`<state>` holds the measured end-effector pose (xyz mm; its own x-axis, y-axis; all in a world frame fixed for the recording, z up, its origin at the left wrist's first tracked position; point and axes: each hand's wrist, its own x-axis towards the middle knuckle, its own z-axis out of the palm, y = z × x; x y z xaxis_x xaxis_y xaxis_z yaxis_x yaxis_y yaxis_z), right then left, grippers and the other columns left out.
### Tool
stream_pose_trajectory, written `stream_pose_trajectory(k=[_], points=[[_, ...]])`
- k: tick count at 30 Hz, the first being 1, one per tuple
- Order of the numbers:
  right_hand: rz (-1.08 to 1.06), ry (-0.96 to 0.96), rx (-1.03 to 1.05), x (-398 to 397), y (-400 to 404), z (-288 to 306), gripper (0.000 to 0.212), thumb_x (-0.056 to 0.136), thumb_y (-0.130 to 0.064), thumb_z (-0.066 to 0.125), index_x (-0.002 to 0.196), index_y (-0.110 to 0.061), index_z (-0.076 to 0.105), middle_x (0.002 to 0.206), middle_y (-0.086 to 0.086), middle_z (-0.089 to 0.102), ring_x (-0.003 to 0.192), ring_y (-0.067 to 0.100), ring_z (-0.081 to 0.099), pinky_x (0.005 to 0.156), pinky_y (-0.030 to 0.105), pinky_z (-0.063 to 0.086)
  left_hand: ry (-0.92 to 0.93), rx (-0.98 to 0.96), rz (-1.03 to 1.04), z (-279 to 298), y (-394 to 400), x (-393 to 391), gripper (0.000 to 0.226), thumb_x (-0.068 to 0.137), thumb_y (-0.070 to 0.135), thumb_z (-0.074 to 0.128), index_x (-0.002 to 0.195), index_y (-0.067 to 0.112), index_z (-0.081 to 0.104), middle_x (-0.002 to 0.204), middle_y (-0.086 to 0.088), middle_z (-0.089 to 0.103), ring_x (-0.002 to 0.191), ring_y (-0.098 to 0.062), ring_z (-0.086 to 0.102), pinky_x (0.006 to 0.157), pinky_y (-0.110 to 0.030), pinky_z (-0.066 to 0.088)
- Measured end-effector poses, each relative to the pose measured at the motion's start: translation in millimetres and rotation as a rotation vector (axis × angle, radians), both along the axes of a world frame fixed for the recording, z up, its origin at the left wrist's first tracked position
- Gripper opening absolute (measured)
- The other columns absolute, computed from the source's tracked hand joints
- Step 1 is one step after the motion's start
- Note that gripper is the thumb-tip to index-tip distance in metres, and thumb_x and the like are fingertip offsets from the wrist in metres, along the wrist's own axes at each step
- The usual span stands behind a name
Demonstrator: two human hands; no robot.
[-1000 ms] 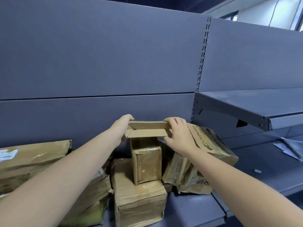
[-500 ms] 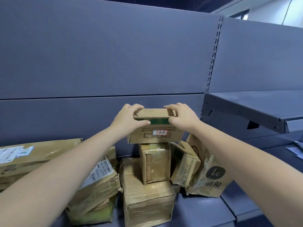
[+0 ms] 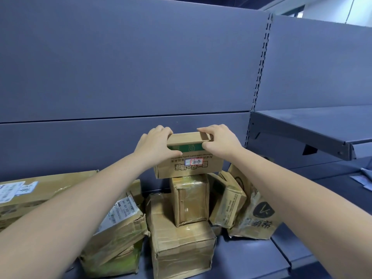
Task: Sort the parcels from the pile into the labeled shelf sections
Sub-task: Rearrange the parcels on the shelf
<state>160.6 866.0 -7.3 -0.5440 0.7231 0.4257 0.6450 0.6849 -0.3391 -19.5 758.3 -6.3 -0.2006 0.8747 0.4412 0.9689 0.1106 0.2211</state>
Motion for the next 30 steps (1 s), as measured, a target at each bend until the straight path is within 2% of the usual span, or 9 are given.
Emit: stream_pose_trajectory(k=[3,7,13,17,20,22,25,28,30], points=[[-0.007,-0.007,0.015,1.4,0.8,-1.2,0.056,0.086,-0.024,0.057,0.140,-0.029,0.048,0.139,-0.004,0.053,0.130,0.018,0.038,0.090,0.037,0.051,0.084,-0.040,-0.019,2.5,5.0,5.7,0.059,0.082,0.054,0.066,0.132,0.030,0.045,0.121,0.004,0.052,0.114,-0.017,0.046,0.091,-0.036,0.038],[-0.021,0.062,0.021,8.4,-1.0,-6.2,0.061,0.087,-0.025,0.058,0.145,-0.025,0.039,0.149,-0.006,0.040,0.138,0.014,0.027,0.100,0.037,0.043,-0.038,-0.046,-0.023,3.6,5.4,5.3,0.051,0.082,0.052,0.068,0.124,0.031,0.047,0.112,0.007,0.051,0.106,-0.013,0.044,0.075,-0.031,0.041],[-0.127,0.307,-0.069,7.0,-7.3,-19.0,0.079,0.092,-0.032,0.058,0.155,-0.022,0.013,0.157,-0.004,0.028,0.143,0.017,0.026,0.103,0.042,0.039,-0.282,0.024,0.075,1.1,3.3,-2.9,0.047,0.079,0.053,0.069,0.110,0.026,0.046,0.108,0.005,0.055,0.098,-0.018,0.055,0.074,-0.038,0.049],[-0.180,0.384,-0.268,-4.3,-13.8,-32.4,0.083,0.092,-0.046,0.059,0.155,-0.017,0.014,0.160,0.001,0.023,0.146,0.022,0.023,0.111,0.046,0.032,-0.675,0.105,0.125,-0.5,0.5,-1.4,0.050,0.083,0.051,0.068,0.112,0.018,0.044,0.109,0.003,0.058,0.097,-0.020,0.059,0.080,-0.040,0.050],[-0.178,0.404,-0.410,-14.7,-21.1,-42.0,0.076,0.095,-0.052,0.050,0.153,-0.015,0.021,0.158,0.004,0.029,0.144,0.025,0.030,0.111,0.045,0.032,-1.017,0.179,0.120,-5.4,-1.6,2.5,0.047,0.087,0.047,0.066,0.111,0.015,0.042,0.106,-0.001,0.061,0.088,-0.014,0.061,0.068,-0.032,0.048],[-0.132,0.438,-0.520,-21.3,-26.6,-46.4,0.067,0.096,-0.055,0.044,0.149,-0.016,0.031,0.151,0.004,0.041,0.135,0.025,0.043,0.105,0.042,0.041,-1.147,0.178,0.110,-10.3,-2.0,6.8,0.046,0.090,0.044,0.063,0.116,0.014,0.040,0.101,-0.002,0.062,0.081,-0.009,0.061,0.059,-0.025,0.044],[-0.018,0.504,-0.632,-30.0,-38.5,-47.6,0.051,0.098,-0.055,0.039,0.135,-0.020,0.045,0.130,-0.003,0.057,0.106,0.013,0.055,0.078,0.026,0.046,-1.242,0.155,0.116,-20.9,1.5,12.5,0.050,0.091,0.045,0.060,0.124,0.012,0.042,0.105,-0.005,0.067,0.086,-0.012,0.066,0.055,-0.023,0.046],[0.000,0.584,-0.652,-34.5,-47.5,-43.6,0.042,0.098,-0.054,0.040,0.127,-0.023,0.043,0.107,-0.011,0.056,0.087,0.006,0.055,0.067,0.022,0.042,-1.280,0.134,0.143,-28.8,5.1,17.3,0.053,0.092,0.048,0.057,0.130,0.013,0.043,0.109,-0.007,0.066,0.088,-0.014,0.065,0.054,-0.022,0.044],[0.004,0.611,-0.658,-32.4,-50.3,-42.2,0.043,0.097,-0.055,0.043,0.127,-0.024,0.043,0.103,-0.013,0.057,0.082,0.004,0.057,0.062,0.019,0.044,-1.278,0.111,0.157,-30.9,4.3,19.8,0.053,0.093,0.049,0.055,0.129,0.012,0.043,0.108,-0.007,0.065,0.083,-0.013,0.062,0.055,-0.023,0.042]])
